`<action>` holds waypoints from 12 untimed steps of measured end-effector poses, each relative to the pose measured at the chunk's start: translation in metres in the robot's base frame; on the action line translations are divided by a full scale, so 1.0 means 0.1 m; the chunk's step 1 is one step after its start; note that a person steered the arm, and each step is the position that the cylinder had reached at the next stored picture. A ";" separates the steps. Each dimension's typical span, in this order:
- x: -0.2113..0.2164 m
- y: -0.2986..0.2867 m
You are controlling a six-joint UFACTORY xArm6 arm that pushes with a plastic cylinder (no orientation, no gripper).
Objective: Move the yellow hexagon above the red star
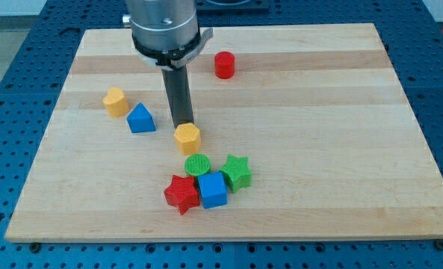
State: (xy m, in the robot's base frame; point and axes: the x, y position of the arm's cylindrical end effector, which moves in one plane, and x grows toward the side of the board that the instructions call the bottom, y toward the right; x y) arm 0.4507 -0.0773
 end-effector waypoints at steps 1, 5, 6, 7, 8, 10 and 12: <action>0.02 0.06; -0.07 0.99; 0.04 0.87; 0.09 0.60; 0.09 0.11; 0.23 -0.34; 0.23 -0.25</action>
State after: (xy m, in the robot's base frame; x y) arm 0.4741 -0.1019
